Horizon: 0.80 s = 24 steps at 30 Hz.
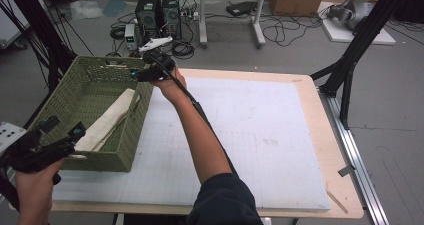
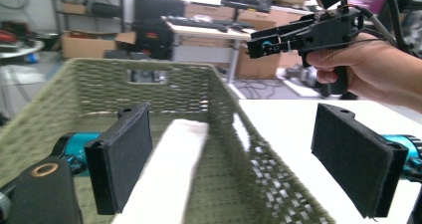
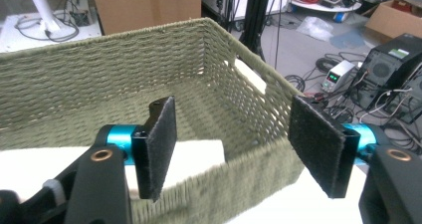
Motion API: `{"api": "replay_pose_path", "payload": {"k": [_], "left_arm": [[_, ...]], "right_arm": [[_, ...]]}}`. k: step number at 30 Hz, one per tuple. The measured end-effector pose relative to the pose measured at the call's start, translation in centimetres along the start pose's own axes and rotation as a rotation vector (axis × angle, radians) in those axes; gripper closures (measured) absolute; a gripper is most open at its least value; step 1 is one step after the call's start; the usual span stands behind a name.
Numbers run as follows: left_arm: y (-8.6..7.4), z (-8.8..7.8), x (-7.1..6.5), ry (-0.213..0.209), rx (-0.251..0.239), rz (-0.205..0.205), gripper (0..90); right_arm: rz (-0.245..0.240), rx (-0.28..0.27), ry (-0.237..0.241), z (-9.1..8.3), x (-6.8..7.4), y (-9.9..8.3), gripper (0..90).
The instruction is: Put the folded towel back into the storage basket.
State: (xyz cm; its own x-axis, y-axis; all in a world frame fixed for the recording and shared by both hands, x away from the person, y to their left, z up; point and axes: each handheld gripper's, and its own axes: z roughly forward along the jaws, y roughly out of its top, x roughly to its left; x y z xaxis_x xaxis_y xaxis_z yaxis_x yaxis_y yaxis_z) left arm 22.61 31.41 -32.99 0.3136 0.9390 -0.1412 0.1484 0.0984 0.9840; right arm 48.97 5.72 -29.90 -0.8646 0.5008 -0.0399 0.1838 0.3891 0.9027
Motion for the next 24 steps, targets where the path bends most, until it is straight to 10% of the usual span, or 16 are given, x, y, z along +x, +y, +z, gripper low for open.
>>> {"api": "replay_pose_path", "payload": {"k": [24], "left_arm": [[0.0,5.4,-4.7,-0.233,0.049,0.028,16.9]], "right_arm": [[0.082,-0.025,-0.082,-11.8,-3.8,-6.9,17.3]]}}
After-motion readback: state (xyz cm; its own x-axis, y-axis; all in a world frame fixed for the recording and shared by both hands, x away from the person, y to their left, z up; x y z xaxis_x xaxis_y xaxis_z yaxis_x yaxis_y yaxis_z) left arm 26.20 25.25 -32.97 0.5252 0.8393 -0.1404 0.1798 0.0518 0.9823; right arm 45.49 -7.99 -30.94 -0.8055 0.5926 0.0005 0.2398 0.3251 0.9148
